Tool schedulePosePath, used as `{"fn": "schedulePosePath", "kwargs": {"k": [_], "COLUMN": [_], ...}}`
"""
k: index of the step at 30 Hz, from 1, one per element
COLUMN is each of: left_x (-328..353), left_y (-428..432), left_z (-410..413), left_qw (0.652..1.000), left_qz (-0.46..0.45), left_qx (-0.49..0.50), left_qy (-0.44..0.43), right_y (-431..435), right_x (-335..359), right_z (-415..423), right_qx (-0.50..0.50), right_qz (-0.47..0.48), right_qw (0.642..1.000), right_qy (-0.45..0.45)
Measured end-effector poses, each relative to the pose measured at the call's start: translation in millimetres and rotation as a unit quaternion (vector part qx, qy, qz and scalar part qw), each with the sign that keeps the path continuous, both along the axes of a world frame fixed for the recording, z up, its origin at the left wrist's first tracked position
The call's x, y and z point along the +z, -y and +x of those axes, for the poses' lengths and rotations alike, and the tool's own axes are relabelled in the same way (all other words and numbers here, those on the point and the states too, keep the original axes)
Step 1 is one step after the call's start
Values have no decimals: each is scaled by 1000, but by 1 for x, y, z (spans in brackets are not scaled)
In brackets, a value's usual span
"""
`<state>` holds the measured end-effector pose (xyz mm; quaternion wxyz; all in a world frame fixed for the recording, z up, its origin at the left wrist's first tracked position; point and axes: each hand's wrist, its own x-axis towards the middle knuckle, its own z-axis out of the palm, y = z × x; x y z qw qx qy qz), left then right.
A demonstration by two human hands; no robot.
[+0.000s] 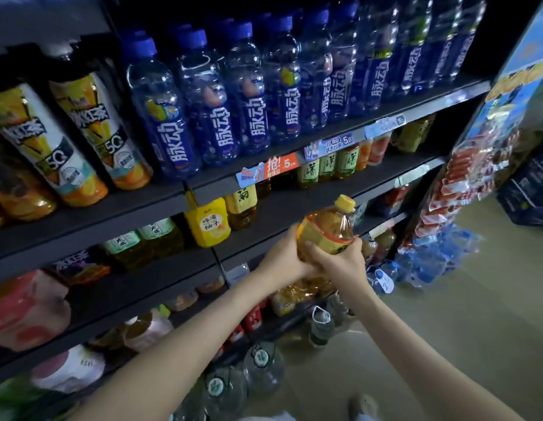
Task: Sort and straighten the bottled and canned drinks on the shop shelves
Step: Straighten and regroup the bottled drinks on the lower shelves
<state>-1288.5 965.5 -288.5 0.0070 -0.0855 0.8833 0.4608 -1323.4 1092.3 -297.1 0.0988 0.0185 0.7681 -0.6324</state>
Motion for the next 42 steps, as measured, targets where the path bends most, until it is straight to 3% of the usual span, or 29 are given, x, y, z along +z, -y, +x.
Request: {"fn": "schedulePosePath", "kwargs": {"k": [4,7,11,16,19,23,28,32,36,42], "left_x": [-17,-40,-74,-114,-132,-146,-146,-139,-132,-119], "left_y": [-12,-6,15,57,84,105,116,123,130,134], "left_z": [-20,-28,-43,-62,-73,-82,-85,-88,-88,-84], "left_qw": [995,971,911,827,777,745,729,741,743,750], "left_qz": [-36,-95,-174,-267,-283,-286,-243,-189,-172,-102], "left_qx": [87,198,333,433,494,534,585,600,608,624], "left_qy": [-43,-96,-169,-240,-268,-279,-260,-235,-222,-193], "right_y": [-12,-12,8,52,78,107,129,145,165,164], "right_x": [-12,-20,-49,-83,-87,-91,-77,-76,-85,-94], "right_z": [-51,-81,-109,-137,-155,-171,-194,-205,-194,-190], "right_qx": [43,70,78,74,92,106,106,105,155,180], "right_qz": [-15,-29,-81,-152,-166,-139,-110,-64,16,26], "right_qw": [999,997,991,979,968,962,971,970,944,946], "right_qy": [-16,-32,-69,-112,-167,-210,-186,-210,-289,-270]}}
